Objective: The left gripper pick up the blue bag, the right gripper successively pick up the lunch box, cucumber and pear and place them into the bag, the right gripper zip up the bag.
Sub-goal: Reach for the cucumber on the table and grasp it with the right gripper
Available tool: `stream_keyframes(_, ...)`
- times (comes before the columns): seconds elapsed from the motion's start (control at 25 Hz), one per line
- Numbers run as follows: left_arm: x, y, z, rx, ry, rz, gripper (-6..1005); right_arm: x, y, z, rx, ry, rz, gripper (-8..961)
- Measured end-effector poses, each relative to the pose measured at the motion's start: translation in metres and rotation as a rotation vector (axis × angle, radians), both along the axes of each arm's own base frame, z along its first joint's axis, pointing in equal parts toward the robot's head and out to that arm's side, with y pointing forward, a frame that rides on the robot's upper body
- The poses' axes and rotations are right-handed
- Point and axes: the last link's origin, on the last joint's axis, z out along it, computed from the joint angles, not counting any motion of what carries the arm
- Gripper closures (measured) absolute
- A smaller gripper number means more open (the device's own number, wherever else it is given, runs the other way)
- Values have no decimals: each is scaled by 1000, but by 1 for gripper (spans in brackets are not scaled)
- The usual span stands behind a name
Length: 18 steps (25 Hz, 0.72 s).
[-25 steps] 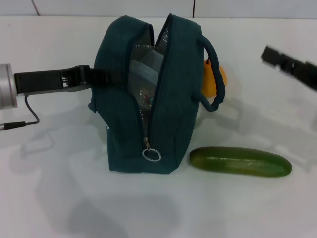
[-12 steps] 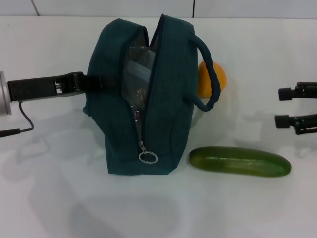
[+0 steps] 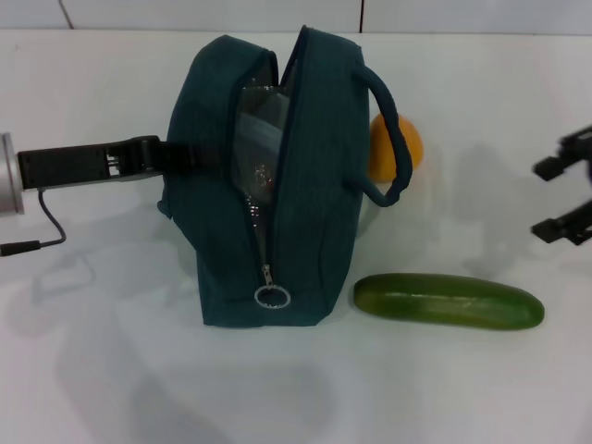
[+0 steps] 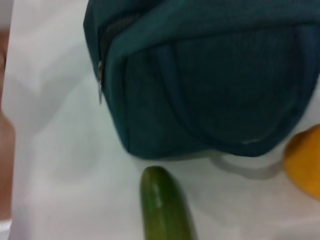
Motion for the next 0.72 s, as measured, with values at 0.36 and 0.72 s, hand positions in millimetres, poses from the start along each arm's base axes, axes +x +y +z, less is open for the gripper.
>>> stream_keyframes(0.36,7,5,-2,9,1,-30,958,-59,-1,-62,-99,-325,154,159)
stream_keyframes(0.72,13,9,-9,3,-13,-53,958,-77,1,-95,-137,-386,226,166)
